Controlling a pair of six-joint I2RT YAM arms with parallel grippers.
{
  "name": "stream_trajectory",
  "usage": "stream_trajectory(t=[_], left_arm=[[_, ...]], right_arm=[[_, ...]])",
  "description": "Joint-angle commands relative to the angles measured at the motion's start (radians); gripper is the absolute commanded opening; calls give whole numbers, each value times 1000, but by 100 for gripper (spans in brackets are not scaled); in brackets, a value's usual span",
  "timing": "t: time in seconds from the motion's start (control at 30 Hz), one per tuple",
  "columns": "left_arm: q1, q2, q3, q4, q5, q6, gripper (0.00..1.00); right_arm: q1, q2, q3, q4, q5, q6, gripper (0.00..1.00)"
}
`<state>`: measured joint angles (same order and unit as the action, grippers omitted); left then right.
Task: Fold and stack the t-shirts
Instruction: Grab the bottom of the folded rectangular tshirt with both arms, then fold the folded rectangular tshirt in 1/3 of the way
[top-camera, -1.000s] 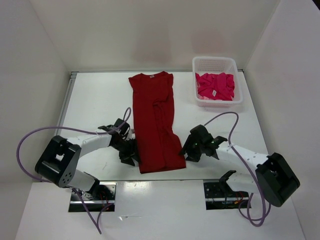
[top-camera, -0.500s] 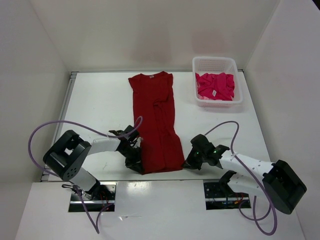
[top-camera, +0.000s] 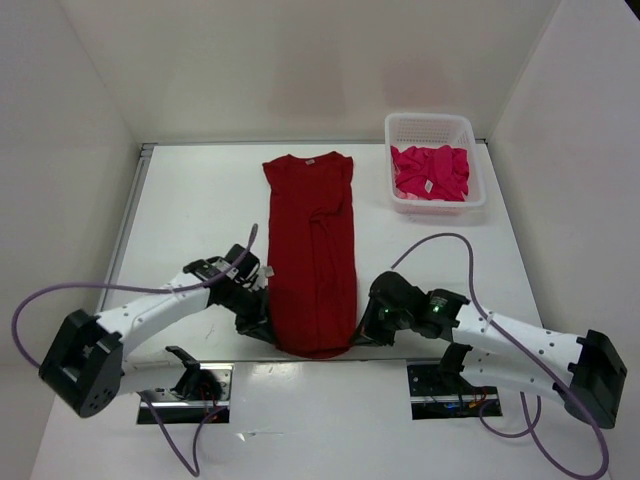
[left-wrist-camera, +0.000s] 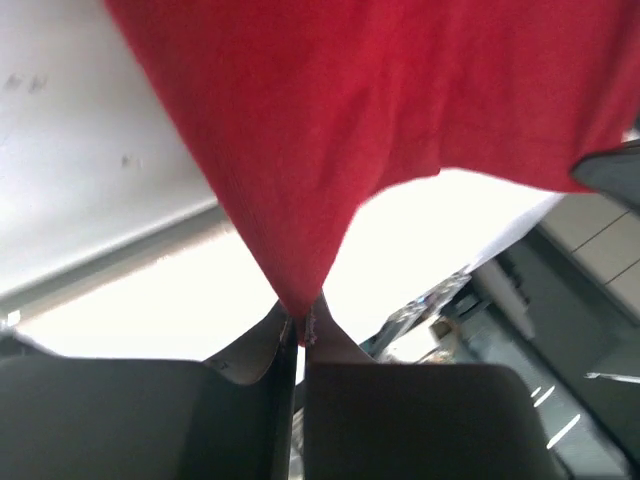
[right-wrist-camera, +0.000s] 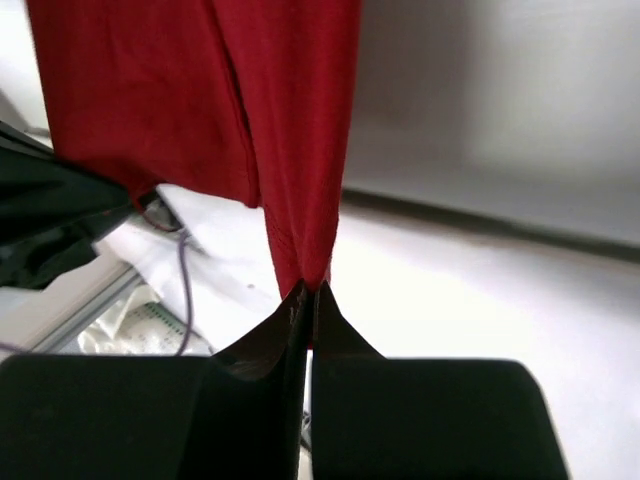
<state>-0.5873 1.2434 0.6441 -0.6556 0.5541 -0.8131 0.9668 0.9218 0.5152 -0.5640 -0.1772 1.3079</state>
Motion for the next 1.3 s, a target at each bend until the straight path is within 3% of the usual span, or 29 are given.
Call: stream_trajectory(t=[0.0, 0.1, 0.23, 0.43, 0.63, 0.93, 1.03, 1.17, 1.27], left_arm=[[46, -96, 64, -157, 6, 6, 0], [95, -107, 126, -177, -3, 6, 0], [202, -24, 244, -139, -43, 42, 0], [339, 270, 422, 66, -88, 74, 0], [394, 482, 662, 134, -147, 74, 0], [442, 737, 830, 177, -172, 95, 3], [442, 810, 870, 192, -172, 95, 9], [442, 841, 916, 203, -158, 104, 22], [442, 815, 953, 223, -158, 104, 33]], right_arm=[[9, -6, 110, -125, -13, -16, 0], [-20, 47, 198, -145, 45, -80, 0], [-277, 155, 290, -78, 28, -316, 0], [-480, 420, 485, 50, 38, -508, 0], [-530, 707, 715, 99, 91, -573, 0], [-600, 992, 983, 121, 120, -628, 0], [-614, 1055, 1026, 130, 120, -639, 0], [-614, 1128, 1102, 99, 131, -648, 4], [-614, 1138, 1128, 99, 131, -648, 16]])
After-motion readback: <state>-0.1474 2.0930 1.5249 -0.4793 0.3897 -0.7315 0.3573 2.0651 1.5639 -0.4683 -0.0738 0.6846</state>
